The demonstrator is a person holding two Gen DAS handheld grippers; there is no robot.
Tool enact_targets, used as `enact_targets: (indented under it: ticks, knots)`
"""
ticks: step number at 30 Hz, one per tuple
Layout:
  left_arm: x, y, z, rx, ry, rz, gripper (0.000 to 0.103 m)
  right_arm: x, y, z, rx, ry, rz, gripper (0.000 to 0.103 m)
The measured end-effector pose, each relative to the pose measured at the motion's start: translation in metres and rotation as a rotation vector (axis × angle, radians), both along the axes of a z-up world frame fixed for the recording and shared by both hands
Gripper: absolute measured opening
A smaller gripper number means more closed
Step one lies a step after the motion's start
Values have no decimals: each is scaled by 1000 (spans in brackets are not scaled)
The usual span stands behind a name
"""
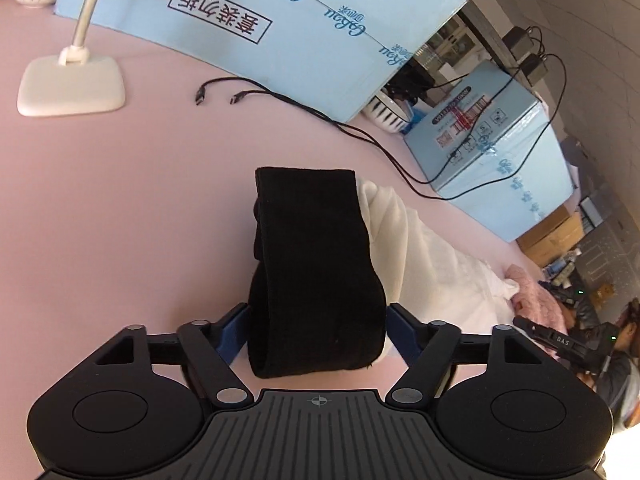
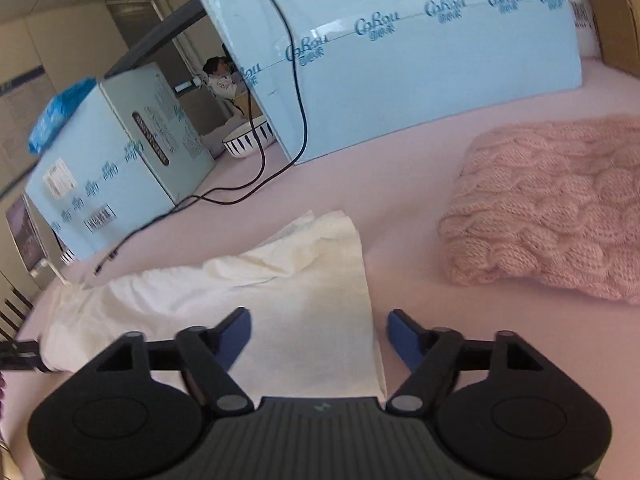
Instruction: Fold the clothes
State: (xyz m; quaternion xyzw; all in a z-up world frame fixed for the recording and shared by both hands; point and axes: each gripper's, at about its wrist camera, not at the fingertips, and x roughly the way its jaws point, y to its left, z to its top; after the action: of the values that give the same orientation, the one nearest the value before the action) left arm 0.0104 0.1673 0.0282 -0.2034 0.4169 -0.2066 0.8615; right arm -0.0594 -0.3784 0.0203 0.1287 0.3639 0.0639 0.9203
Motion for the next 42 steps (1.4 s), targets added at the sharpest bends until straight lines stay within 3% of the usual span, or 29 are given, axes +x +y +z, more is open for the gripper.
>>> enact_targets:
  ticks: [1, 4, 5, 8, 9, 12, 13, 14, 15, 16, 17, 18, 20, 22, 24, 26, 27, 28, 29, 30, 31, 33, 36, 37, 38, 40, 42]
  knots:
    - [0, 0, 5, 11, 4, 17, 1, -2, 3, 7, 5, -18, -17, 5]
    - [-3, 9, 25, 46, -41, 44, 1, -9, -4, 25, 13, -76, -39, 4]
    - [-2, 14, 27, 55, -45, 59, 1, -6, -8, 23, 36, -52, -54, 4]
    - [10, 21, 13, 23, 39, 70, 1, 9, -12, -3, 64, 68, -84, 6]
    - [13, 17, 8, 41, 57, 62, 2, 6, -11, -4, 51, 35, -81, 7]
    - [16, 14, 6, 70, 63, 60, 8, 0, -4, 14, -45, -17, -135, 38]
    - [15, 18, 9, 65, 59, 83, 18, -3, -3, 21, -79, -45, -166, 55]
    - [12, 24, 15, 63, 49, 127, 35, -10, -2, 31, -110, -102, -194, 65]
    - [9, 30, 19, 68, 33, 172, 46, -15, -2, 39, -113, -141, -203, 67]
    - [8, 38, 27, 71, 4, 248, 66, -17, -4, 46, -82, -147, -195, 70]
    - [9, 44, 32, 67, -15, 327, 70, -16, -7, 50, -24, -131, -184, 70]
    - [15, 46, 35, 54, -11, 369, 70, -11, -12, 52, 68, -95, -177, 70]
    - [32, 41, 32, 9, 35, 314, 71, 9, -15, 46, 241, 0, -155, 71]
    - [53, 26, 20, -21, 128, 225, 71, 38, -6, 33, 334, 96, -173, 72]
    - [70, 11, 8, -10, 193, 194, 71, 69, 13, 20, 286, 159, -208, 72]
    - [79, -3, 9, 22, 151, 189, 71, 87, 29, 16, 244, 132, -213, 68]
    - [82, -8, 10, 35, 133, 186, 71, 93, 33, 16, 233, 115, -213, 62]
    - [85, -11, 10, 37, 129, 187, 69, 102, 36, 16, 228, 115, -232, 43]
    - [87, -14, 10, 49, 119, 191, 59, 111, 35, 15, 238, 138, -269, 17]
    - [89, -16, 11, 77, 105, 198, 47, 115, 31, 11, 251, 137, -306, 10]
    - [91, -18, 12, 102, 94, 208, 29, 120, 28, 7, 263, 136, -342, 10]
    - [95, -15, 10, 138, 91, 255, 24, 125, 22, 0, 283, 116, -396, 8]
    - [102, 6, 3, 119, 99, 349, 24, 124, 12, -6, 351, 60, -411, 16]
    - [102, 16, 2, 92, 100, 381, 25, 120, 7, -6, 373, 40, -444, 29]
    - [99, 22, 2, 79, 101, 406, 25, 116, 1, -5, 394, 21, -478, 57]
    - [91, 33, 4, 58, 99, 450, 28, 105, -7, 4, 366, -37, -550, 79]
    - [78, 31, 11, 77, 48, 433, 28, 92, -7, 15, 333, -100, -552, 78]
